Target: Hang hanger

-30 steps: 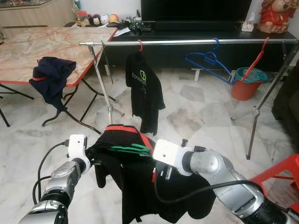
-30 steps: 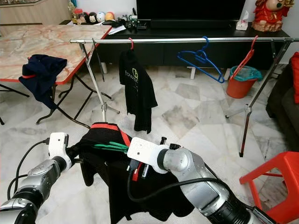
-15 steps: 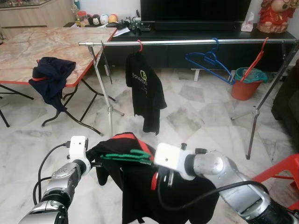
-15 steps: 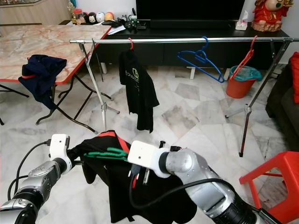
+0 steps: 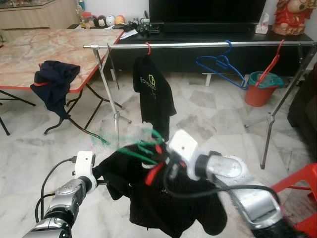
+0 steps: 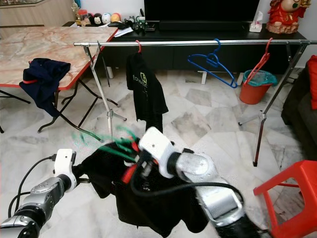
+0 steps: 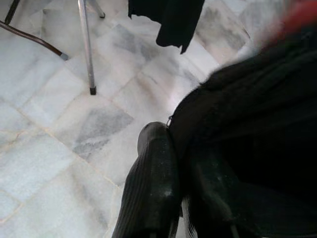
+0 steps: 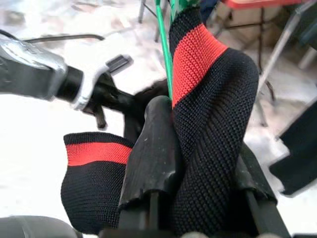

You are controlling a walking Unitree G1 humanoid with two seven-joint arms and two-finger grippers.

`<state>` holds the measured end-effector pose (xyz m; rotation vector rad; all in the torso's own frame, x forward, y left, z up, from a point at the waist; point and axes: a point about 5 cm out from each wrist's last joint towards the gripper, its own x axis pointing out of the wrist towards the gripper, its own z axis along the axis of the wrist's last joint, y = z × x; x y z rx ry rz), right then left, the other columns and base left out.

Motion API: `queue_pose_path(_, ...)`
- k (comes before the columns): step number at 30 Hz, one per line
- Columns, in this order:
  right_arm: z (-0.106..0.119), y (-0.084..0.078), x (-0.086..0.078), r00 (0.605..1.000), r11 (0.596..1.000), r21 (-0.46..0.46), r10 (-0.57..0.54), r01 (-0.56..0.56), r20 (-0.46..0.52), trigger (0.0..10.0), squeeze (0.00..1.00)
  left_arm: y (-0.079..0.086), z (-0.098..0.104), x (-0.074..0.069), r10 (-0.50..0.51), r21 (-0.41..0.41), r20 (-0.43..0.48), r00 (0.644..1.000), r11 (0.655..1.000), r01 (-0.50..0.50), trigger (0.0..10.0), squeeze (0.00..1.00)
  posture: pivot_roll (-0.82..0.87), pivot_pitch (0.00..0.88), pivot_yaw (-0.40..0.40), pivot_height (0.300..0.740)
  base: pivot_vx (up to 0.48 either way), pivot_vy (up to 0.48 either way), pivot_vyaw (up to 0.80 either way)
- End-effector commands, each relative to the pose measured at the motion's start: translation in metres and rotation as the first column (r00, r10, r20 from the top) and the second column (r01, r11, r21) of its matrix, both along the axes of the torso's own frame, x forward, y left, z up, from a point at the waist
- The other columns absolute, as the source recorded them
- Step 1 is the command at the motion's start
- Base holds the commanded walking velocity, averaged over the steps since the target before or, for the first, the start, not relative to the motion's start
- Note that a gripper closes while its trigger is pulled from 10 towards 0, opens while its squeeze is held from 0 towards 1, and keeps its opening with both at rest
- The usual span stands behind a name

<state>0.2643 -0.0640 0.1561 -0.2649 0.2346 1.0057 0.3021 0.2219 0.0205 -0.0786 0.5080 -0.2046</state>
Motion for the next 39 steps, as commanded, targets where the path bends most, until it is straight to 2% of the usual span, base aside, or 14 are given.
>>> queue_pose_path(1,0.003,0.000,-0.002,0.999,1.000,-0.013,0.016,-0.016,0.032,10.0,0.00,0.005,-0.006,-0.006,-0.001,0.016,-0.036,0.999,1.000,0.002,2.4,0.00,-0.19,0.000,0.065,0.740,0.000,0.000,0.00)
queue_pose_path(2,0.001,0.000,-0.002,0.999,0.999,-0.034,0.018,-0.017,0.033,10.0,0.00,0.005,-0.006,-0.006,-0.001,0.016,-0.034,0.999,1.000,0.002,4.1,0.00,-0.19,0.000,0.064,0.740,0.000,0.000,0.00)
queue_pose_path(3,-0.001,-0.002,-0.003,0.999,0.998,-0.057,0.019,-0.017,0.034,10.0,0.00,0.005,-0.005,-0.006,-0.001,0.016,-0.031,1.000,1.000,0.001,5.0,0.00,-0.19,0.000,0.064,0.740,0.000,0.000,0.00)
queue_pose_path(4,-0.001,-0.002,-0.003,0.999,0.998,-0.057,0.019,-0.017,0.034,10.0,0.00,0.005,-0.005,-0.006,-0.001,0.016,-0.031,1.000,1.000,0.001,5.0,0.00,-0.19,0.000,0.064,0.740,0.000,0.000,0.00)
queue_pose_path(5,-0.003,-0.004,-0.003,0.999,0.997,-0.077,0.020,-0.017,0.032,10.0,0.00,0.005,-0.005,-0.005,0.000,0.021,-0.026,1.000,1.000,0.001,10.0,0.00,-0.19,0.000,0.064,0.740,0.000,0.000,0.00)
queue_pose_path(7,-0.009,-0.013,-0.003,0.999,0.985,-0.173,0.025,-0.020,0.031,10.0,0.00,0.006,-0.003,-0.005,-0.008,0.054,-0.016,1.000,0.998,0.009,10.0,0.00,-0.20,0.000,0.062,0.740,0.000,0.000,0.00)
queue_pose_path(10,-0.013,-0.021,-0.003,0.999,0.969,-0.246,0.041,-0.031,0.034,10.0,0.00,0.007,-0.002,-0.004,-0.028,0.086,-0.009,1.000,0.996,0.028,10.0,0.00,-0.20,0.000,0.060,0.740,0.000,0.000,0.00)
queue_pose_path(11,-0.014,-0.025,-0.002,0.999,0.963,-0.267,0.040,-0.029,0.034,10.0,0.00,0.006,-0.001,-0.003,-0.042,0.083,-0.005,0.999,0.996,0.043,10.0,0.13,-0.20,0.000,0.060,0.740,0.000,0.000,0.00)
queue_pose_path(12,-0.014,-0.026,-0.002,0.999,0.962,-0.272,0.039,-0.028,0.035,10.0,0.00,0.006,-0.001,-0.003,-0.048,0.082,-0.004,0.999,0.995,0.048,10.0,0.31,-0.20,0.000,0.060,0.740,0.000,0.000,0.00)
queue_pose_path(13,-0.014,-0.028,-0.001,0.999,0.958,-0.285,0.037,-0.025,0.039,10.0,0.00,0.006,0.000,-0.003,-0.059,0.088,0.002,0.998,0.994,0.059,10.0,1.00,-0.20,0.000,0.059,0.740,0.000,0.000,0.00)
queue_pose_path(25,-0.016,-0.028,0.002,0.998,0.950,-0.311,0.032,-0.015,0.049,10.0,0.00,0.006,0.003,-0.002,-0.103,0.095,0.015,0.995,0.990,0.101,10.0,1.00,-0.20,0.000,0.064,0.740,0.000,0.000,0.00)
queue_pose_path(28,-0.018,-0.031,0.003,0.998,0.942,-0.335,0.033,-0.014,0.050,10.0,0.00,0.010,0.012,-0.001,-0.176,0.077,0.051,0.983,0.982,0.172,10.0,1.00,-0.20,0.000,0.064,0.740,0.000,0.000,0.00)
queue_pose_path(32,-0.020,-0.031,0.003,0.998,0.939,-0.344,0.035,-0.017,0.047,10.0,0.00,0.010,0.017,0.001,-0.201,0.022,0.071,0.977,0.980,0.200,10.0,1.00,-0.19,0.000,0.061,0.740,0.000,0.000,0.00)
queue_pose_path(39,-0.019,-0.028,0.005,0.998,0.940,-0.340,0.037,-0.018,0.051,10.0,0.00,0.003,0.014,-0.003,-0.266,-0.028,0.061,0.962,0.963,0.268,10.0,1.00,-0.19,0.000,0.061,0.740,0.000,0.000,0.00)
